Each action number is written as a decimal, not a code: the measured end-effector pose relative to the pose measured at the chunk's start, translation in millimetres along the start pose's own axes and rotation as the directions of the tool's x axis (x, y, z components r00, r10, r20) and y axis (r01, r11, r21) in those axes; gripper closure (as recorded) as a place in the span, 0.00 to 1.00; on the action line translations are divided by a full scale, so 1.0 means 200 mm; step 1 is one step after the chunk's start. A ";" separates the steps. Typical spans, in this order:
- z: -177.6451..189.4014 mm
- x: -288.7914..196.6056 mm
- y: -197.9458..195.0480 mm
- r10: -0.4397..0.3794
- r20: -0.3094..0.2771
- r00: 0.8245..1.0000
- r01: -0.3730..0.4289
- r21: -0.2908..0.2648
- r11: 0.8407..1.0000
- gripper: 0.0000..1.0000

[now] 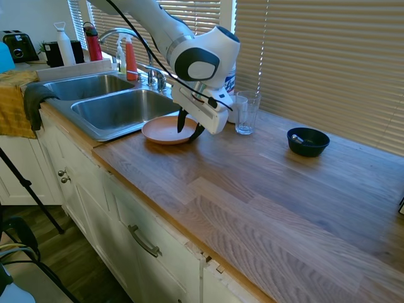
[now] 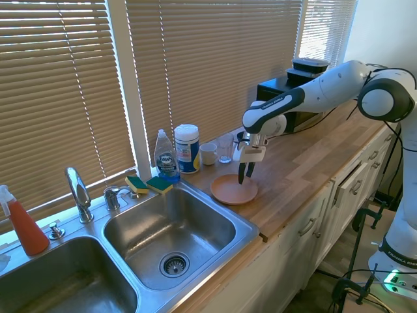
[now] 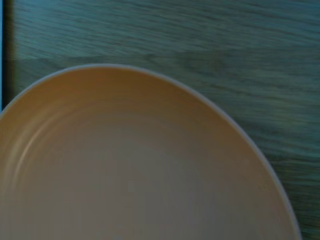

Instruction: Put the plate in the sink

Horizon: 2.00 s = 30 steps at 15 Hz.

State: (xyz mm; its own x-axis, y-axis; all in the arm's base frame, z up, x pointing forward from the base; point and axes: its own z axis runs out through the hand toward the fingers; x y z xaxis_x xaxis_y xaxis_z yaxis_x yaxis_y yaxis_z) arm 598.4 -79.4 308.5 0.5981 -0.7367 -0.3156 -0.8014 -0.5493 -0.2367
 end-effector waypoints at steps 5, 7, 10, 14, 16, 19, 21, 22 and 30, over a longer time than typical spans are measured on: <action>0.01 0.04 0.04 -0.004 0.015 1.000 0.004 0.024 1.000 1.00; 0.01 0.06 0.06 -0.009 0.018 1.000 0.009 0.029 1.000 1.00; 0.01 0.07 0.07 -0.010 0.038 0.999 0.008 0.048 0.999 1.00; -0.01 0.09 0.11 -0.044 0.080 0.996 0.038 0.084 0.996 1.00; -0.05 0.08 0.12 -0.059 0.089 0.994 0.050 0.097 0.994 1.00; -0.13 0.02 0.06 -0.090 0.084 0.992 0.081 0.112 0.990 1.00; -0.17 -0.08 -0.04 -0.104 0.079 0.992 0.094 0.116 0.989 1.00; -0.17 -0.16 -0.11 -0.109 0.078 0.991 0.100 0.114 0.988 1.00; 0.01 -0.77 -0.77 -0.101 0.035 0.994 0.101 0.012 0.995 1.00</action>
State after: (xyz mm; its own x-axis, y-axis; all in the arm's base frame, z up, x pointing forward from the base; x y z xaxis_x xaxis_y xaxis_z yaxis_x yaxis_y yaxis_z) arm 629.3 119.1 391.0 0.6756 -0.6634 -0.3217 -0.7371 -0.6156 -0.2786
